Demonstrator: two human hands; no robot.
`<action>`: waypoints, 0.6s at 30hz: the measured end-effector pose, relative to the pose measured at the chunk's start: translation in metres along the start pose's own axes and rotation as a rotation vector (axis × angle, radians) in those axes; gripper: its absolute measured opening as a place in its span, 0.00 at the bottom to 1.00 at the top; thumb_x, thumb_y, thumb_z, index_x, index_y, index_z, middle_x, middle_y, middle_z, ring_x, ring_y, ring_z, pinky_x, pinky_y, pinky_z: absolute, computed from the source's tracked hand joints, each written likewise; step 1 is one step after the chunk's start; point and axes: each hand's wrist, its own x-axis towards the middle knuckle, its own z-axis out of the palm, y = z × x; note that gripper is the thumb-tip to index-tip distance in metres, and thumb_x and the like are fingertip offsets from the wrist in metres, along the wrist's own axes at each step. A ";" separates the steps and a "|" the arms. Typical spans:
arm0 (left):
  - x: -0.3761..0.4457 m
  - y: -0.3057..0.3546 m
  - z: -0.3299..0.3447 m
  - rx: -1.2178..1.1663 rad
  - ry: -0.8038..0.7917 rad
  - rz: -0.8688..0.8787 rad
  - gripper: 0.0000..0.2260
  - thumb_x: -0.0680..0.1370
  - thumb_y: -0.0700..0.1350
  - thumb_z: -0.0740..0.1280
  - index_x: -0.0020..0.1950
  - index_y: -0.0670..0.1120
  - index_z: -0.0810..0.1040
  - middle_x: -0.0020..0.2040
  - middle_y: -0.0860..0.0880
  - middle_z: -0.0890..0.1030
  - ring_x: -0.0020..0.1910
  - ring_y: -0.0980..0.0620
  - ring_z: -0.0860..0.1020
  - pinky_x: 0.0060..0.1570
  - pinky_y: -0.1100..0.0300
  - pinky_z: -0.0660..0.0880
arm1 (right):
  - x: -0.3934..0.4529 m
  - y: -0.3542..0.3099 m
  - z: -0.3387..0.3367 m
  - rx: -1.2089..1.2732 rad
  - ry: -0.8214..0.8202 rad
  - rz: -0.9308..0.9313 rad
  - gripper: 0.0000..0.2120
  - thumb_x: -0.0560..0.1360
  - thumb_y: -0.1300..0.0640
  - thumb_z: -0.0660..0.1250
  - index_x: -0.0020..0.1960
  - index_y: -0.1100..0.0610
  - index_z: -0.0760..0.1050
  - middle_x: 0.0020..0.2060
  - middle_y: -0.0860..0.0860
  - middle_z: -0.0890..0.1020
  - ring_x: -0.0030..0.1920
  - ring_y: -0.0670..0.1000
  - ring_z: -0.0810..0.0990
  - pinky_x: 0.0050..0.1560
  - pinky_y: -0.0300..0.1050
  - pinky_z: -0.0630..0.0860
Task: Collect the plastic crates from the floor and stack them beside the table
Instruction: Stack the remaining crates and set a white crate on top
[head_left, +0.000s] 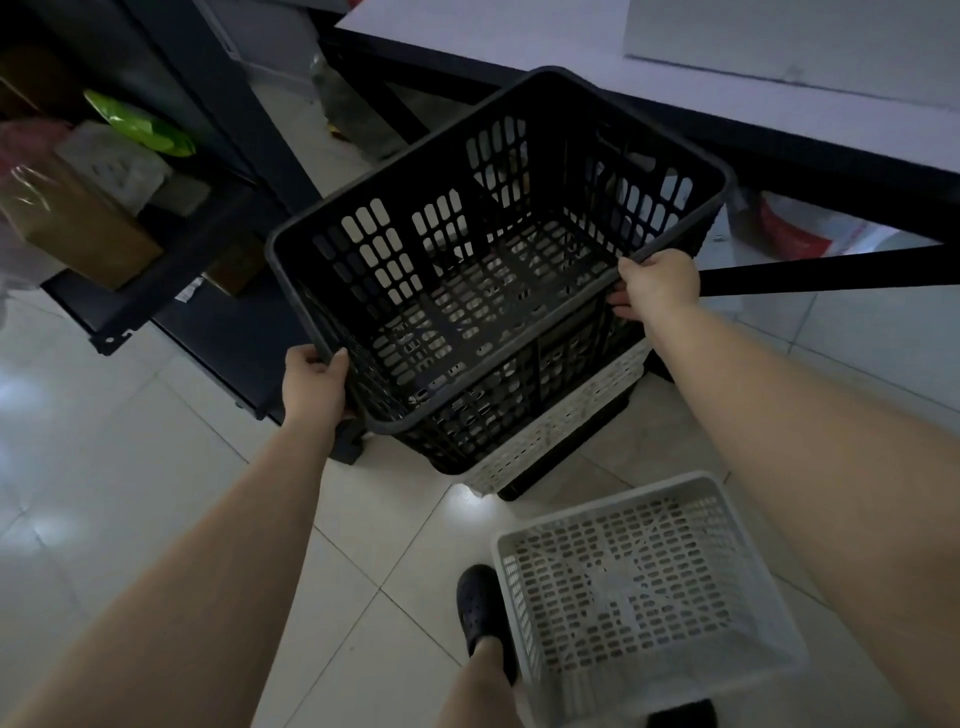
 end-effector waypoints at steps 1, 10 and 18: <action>-0.002 -0.002 0.000 -0.006 0.019 0.019 0.18 0.80 0.48 0.62 0.68 0.42 0.67 0.45 0.49 0.75 0.47 0.46 0.76 0.38 0.54 0.76 | -0.001 0.004 0.001 -0.006 0.015 -0.034 0.10 0.79 0.55 0.61 0.41 0.59 0.71 0.36 0.53 0.77 0.34 0.51 0.78 0.46 0.51 0.81; -0.038 -0.115 0.019 -0.017 0.058 -0.020 0.05 0.82 0.46 0.55 0.53 0.45 0.68 0.37 0.46 0.72 0.28 0.48 0.68 0.27 0.57 0.65 | -0.031 0.139 -0.017 -0.119 -0.005 -0.030 0.09 0.76 0.51 0.64 0.38 0.51 0.71 0.40 0.54 0.78 0.41 0.54 0.78 0.46 0.43 0.77; -0.064 -0.255 0.094 0.423 -0.302 -0.238 0.08 0.77 0.39 0.65 0.55 0.41 0.73 0.44 0.43 0.75 0.33 0.45 0.73 0.41 0.52 0.71 | -0.046 0.315 -0.061 -0.459 -0.041 0.275 0.12 0.77 0.53 0.64 0.54 0.61 0.77 0.43 0.54 0.79 0.50 0.57 0.80 0.48 0.43 0.70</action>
